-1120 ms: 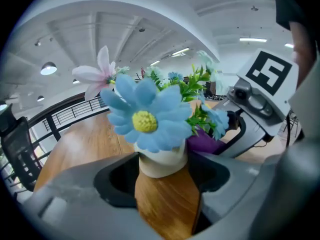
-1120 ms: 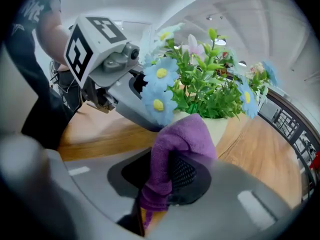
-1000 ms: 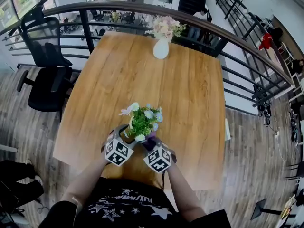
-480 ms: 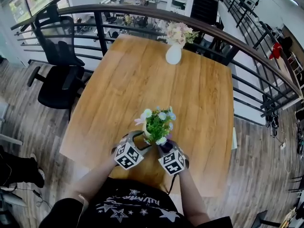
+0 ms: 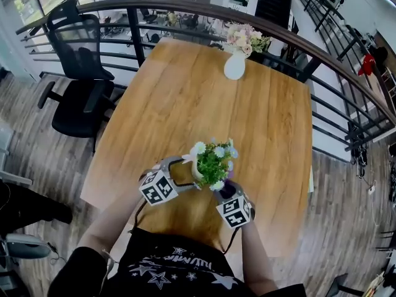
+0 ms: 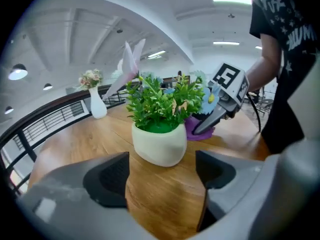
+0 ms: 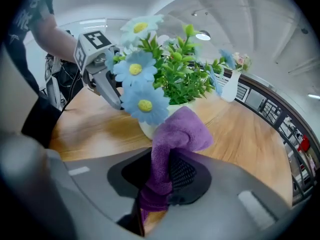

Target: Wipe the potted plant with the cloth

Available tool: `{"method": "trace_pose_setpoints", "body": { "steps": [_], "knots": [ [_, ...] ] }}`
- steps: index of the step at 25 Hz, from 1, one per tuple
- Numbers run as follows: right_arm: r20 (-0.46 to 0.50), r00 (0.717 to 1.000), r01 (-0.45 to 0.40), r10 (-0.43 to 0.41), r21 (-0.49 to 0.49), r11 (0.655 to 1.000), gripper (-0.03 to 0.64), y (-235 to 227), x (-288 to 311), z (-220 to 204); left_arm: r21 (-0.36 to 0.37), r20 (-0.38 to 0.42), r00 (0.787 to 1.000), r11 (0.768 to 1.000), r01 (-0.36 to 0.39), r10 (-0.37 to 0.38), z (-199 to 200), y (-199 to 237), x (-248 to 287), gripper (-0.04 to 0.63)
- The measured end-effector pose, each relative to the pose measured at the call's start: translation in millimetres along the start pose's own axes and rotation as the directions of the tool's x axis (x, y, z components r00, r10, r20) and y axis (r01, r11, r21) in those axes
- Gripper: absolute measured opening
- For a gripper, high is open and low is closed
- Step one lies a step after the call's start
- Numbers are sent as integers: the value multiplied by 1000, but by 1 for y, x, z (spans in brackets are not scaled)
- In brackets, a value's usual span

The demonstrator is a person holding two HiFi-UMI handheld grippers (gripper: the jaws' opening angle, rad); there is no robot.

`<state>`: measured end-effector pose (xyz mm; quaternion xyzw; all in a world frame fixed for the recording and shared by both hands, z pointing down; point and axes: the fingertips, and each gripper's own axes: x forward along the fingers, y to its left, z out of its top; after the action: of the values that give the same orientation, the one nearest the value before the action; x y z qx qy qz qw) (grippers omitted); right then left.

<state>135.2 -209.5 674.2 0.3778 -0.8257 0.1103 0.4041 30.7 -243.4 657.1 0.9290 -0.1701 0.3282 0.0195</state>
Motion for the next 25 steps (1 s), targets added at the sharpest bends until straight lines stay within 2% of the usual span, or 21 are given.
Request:
{"method": "trace_pose_setpoints", "body": {
  "steps": [2, 5, 9, 12, 16, 18, 21, 25],
  "knots": [
    [2, 1000, 0, 0, 4, 1000, 86, 0, 1, 1, 49, -23, 998, 997, 64, -63, -2, 3, 3, 438],
    [1, 1000, -3, 3, 11, 1000, 86, 0, 2, -1, 105, -32, 994, 989, 109, -106, 2, 14, 9, 451],
    [-6, 1000, -4, 4, 22, 1000, 86, -1, 3, -1, 190, -11, 982, 963, 190, -191, 11, 20, 20, 451],
    [-6, 1000, -5, 5, 29, 1000, 86, 0, 4, -2, 219, 3, 971, 947, 234, -240, 18, 21, 26, 454],
    [-9, 1000, -7, 8, 34, 999, 86, -1, 4, -1, 282, -18, 956, 916, 285, -292, 27, 21, 34, 471],
    [-12, 1000, -7, 8, 33, 999, 86, -3, 4, 0, 284, -30, 949, 908, 309, -314, 29, 18, 38, 471],
    [-14, 1000, 1, 0, 37, 999, 86, -5, 3, 1, 262, -12, 950, 916, 305, -313, 32, 16, 39, 469],
    [-19, 998, 55, -54, 72, 996, 86, -20, -1, 0, 216, 35, 966, 945, 244, -257, 35, 15, 38, 466]
  ]
}}
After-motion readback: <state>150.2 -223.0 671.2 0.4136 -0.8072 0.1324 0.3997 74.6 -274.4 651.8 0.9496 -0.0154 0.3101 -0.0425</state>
